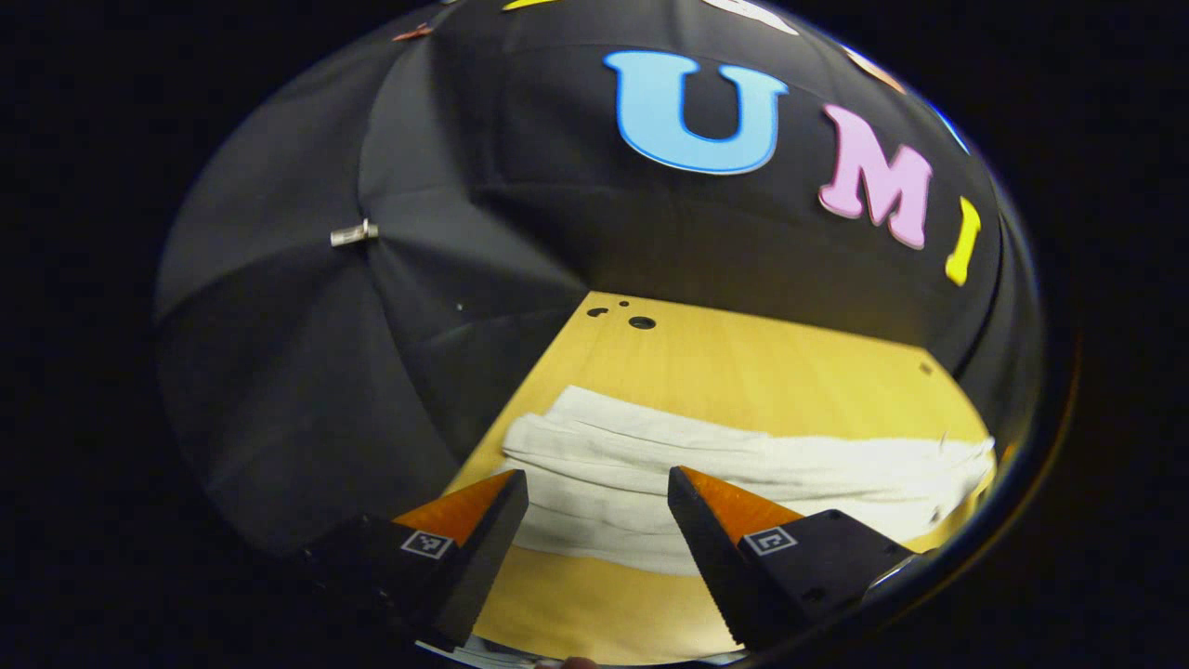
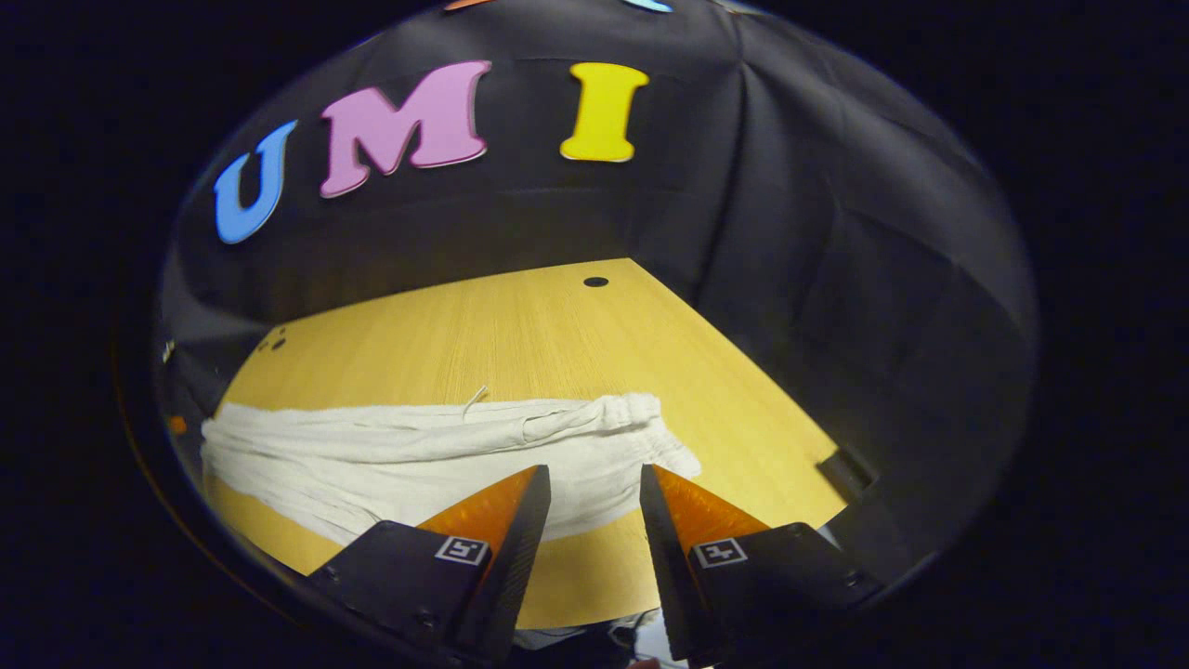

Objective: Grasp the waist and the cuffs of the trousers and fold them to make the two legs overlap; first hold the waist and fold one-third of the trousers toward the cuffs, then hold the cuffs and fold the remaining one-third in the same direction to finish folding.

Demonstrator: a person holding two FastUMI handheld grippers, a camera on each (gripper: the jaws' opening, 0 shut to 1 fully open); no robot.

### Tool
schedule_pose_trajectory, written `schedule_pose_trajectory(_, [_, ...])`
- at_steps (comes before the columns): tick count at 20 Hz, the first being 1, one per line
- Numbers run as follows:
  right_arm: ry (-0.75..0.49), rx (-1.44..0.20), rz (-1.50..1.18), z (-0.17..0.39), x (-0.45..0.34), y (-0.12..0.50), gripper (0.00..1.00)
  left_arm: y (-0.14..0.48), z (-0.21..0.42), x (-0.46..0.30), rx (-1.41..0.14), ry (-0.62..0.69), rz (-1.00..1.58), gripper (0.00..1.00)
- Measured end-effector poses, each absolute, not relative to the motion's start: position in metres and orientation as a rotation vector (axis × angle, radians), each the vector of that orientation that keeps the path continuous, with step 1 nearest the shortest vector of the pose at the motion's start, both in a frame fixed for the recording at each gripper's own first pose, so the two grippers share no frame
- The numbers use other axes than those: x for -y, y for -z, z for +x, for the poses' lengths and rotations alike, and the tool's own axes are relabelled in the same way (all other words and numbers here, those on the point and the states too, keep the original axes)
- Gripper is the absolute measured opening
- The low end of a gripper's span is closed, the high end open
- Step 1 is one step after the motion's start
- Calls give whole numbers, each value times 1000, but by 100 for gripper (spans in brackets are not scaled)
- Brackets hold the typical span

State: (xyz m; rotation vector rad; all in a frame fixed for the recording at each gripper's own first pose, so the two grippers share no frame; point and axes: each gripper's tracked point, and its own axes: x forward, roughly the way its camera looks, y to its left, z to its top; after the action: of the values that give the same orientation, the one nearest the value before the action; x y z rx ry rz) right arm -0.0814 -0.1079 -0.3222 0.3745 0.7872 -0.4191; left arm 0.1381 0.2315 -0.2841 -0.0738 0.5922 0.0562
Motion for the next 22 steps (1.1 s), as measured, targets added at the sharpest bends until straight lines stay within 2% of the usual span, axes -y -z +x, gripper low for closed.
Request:
schedule_pose_trajectory(2, [482, -795, 470, -90, 114, 332, 65, 277, 135, -220, -573, -60, -217, 97])
schedule_pose_trajectory(4, [520, -806, 560, -94, 114, 344, 67, 278, 137, -216, -555, -77, -320, 92])
schedule_pose_trajectory(6, [546, -819, 655, -96, 114, 359, 65, 280, 136, -215, -556, -93, -371, 96])
schedule_pose_trajectory(11, [650, -821, 890, -90, 124, 395, 65, 293, 126, -208, -586, -109, -400, 95])
schedule_pose_trajectory(13, [693, -843, 910, -91, 132, 410, 66, 296, 117, -205, -603, -114, -396, 95])
schedule_pose_trajectory(14, [713, -857, 906, -92, 137, 418, 66, 298, 115, -203, -608, -116, -390, 91])
schedule_pose_trajectory(15, [725, -864, 918, -91, 140, 422, 66, 298, 114, -204, -612, -118, -387, 96])
schedule_pose_trajectory(16, [729, -860, 945, -85, 140, 423, 58, 300, 112, -202, -617, -118, -384, 96])
schedule_pose_trajectory(17, [737, -861, 965, -80, 142, 427, 66, 300, 110, -203, -623, -122, -379, 95])
schedule_pose_trajectory(18, [748, -874, 970, -79, 143, 434, 57, 302, 110, -204, -626, -124, -374, 96])
schedule_pose_trajectory(19, [761, -879, 965, -77, 147, 436, 65, 302, 109, -206, -628, -128, -373, 96])
schedule_pose_trajectory(22, [834, -882, 984, -76, 151, 444, 60, 309, 107, -205, -645, -138, -404, 95])
